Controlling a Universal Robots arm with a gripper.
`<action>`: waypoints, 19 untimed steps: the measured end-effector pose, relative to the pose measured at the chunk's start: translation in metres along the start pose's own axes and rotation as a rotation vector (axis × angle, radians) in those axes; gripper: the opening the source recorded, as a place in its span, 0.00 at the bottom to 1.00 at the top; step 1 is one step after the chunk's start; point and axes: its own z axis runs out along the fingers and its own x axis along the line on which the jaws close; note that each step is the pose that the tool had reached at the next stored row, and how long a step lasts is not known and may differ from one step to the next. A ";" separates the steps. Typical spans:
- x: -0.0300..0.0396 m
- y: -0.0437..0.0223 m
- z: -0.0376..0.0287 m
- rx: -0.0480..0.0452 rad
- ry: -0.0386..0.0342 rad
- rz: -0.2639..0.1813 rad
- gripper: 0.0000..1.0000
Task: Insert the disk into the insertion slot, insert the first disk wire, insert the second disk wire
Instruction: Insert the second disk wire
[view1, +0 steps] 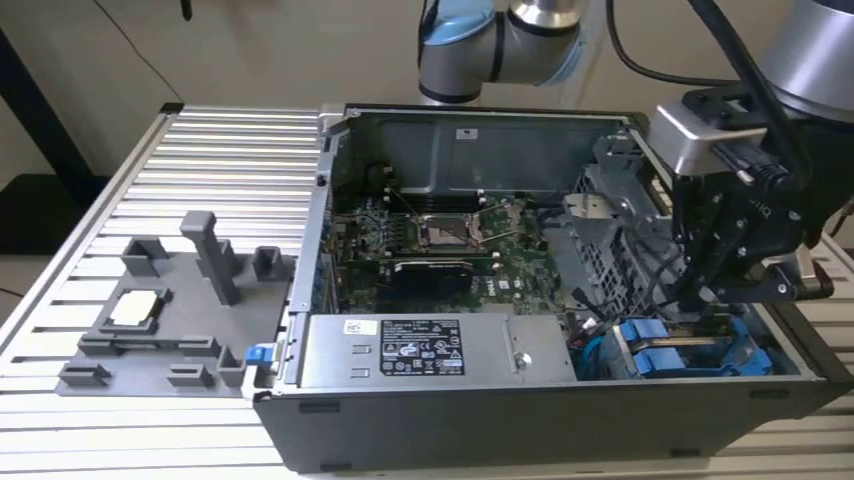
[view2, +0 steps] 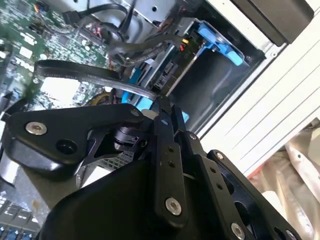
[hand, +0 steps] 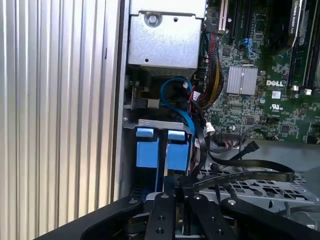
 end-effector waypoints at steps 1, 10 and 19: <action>0.0002 0.0000 0.0000 0.0013 -0.0178 0.001 0.16; 0.0212 0.0015 0.0009 -0.0036 -0.0728 0.014 0.16; 0.0229 -0.0046 0.0024 -0.0342 -0.1050 0.040 0.16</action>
